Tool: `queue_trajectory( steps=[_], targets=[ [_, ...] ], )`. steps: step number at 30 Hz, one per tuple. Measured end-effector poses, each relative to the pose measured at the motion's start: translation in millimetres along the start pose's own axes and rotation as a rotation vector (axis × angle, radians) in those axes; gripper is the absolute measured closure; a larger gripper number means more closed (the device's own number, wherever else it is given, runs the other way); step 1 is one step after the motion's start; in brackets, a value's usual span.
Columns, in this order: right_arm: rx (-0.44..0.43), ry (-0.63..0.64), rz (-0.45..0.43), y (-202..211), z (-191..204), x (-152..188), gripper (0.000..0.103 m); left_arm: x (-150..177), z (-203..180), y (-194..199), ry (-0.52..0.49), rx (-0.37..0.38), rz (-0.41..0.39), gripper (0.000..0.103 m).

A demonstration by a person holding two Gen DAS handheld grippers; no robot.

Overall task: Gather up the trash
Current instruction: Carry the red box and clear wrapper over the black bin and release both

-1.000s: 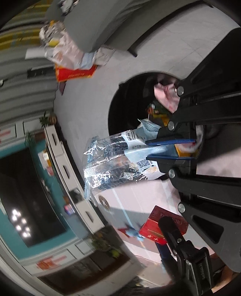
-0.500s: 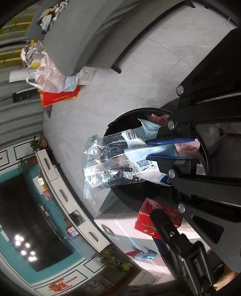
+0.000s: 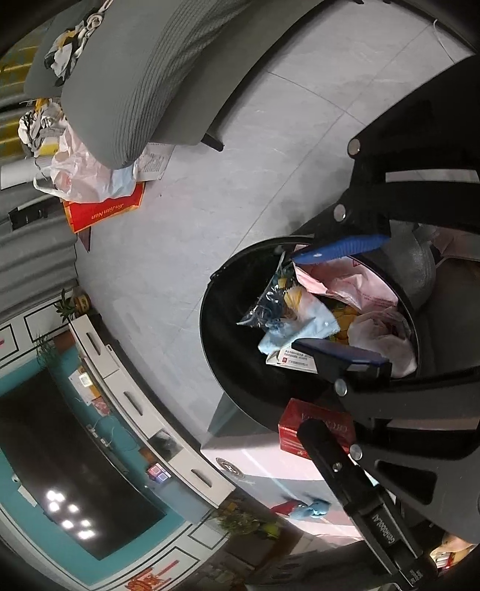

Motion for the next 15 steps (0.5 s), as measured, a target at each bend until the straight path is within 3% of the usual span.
queue_trajectory(
  steps=[8,15],
  targets=[
    [-0.009,-0.025,-0.022,4.9,-0.3,-2.7,0.059,1.5,-4.4,4.8,0.011,0.035,-0.003,0.004],
    [-0.020,-0.018,-0.015,4.0,4.2,-2.5,0.058,5.1,-0.9,38.2,-0.003,0.027,-0.063,0.003]
  ],
)
Point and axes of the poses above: each gripper's, at about its wrist camera, not at the fingertips, and y roughly against the way its jaws point, z to its left, x to its underside, the point moved 4 cm from there along -y, roughly the way its jaws point, and after that the axes turned 2 degrees about -z, right-handed, at the moved point
